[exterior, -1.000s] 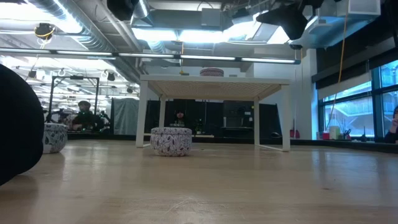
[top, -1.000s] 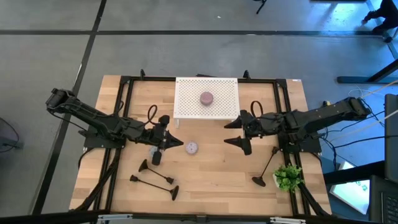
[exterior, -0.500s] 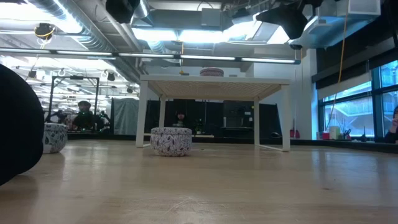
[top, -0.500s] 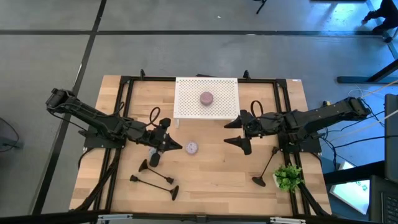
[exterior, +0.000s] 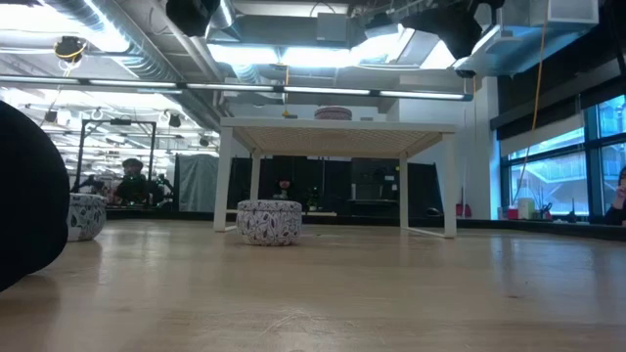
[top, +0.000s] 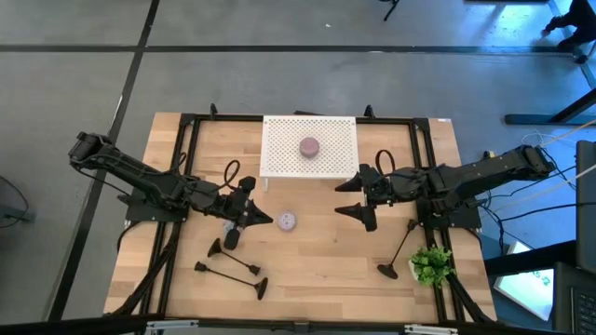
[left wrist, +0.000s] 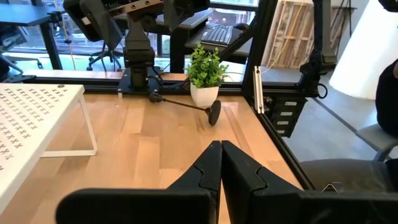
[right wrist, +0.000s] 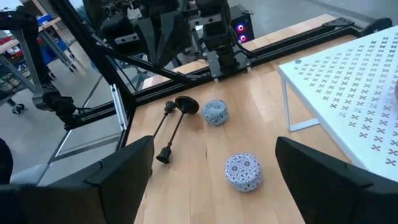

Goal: Pick & Place candle stick holders
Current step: Put the right black candle holder on the shelf

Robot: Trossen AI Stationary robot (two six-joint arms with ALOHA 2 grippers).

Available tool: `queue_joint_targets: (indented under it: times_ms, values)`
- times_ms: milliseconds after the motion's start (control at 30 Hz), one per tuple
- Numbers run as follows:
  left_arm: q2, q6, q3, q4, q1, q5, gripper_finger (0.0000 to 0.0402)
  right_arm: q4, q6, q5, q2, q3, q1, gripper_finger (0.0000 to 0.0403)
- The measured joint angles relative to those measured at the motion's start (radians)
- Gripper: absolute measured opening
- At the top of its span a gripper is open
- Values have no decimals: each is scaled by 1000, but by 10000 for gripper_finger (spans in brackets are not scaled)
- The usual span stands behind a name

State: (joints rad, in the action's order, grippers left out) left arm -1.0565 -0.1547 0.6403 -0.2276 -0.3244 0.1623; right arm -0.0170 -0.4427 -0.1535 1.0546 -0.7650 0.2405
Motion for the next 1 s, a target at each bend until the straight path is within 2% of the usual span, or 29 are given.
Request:
queue_joint_targets:
  times_ms: [233,433,667,867,1000]
  values:
    - [0,-17,0,-1,0,0,2,-94,-154,11,0,1,0,339]
    - [0,-19,0,-1,0,0,5,-174,-298,-81,0,1,-11,339]
    - [0,-18,0,0,0,-2,3,-373,-530,-187,0,1,-45,339]
    - [0,-17,0,0,-1,-5,4,-538,-731,-148,17,2,-8,333]
    - [0,-16,0,3,-1,-5,2,-554,-813,-112,36,2,34,318]
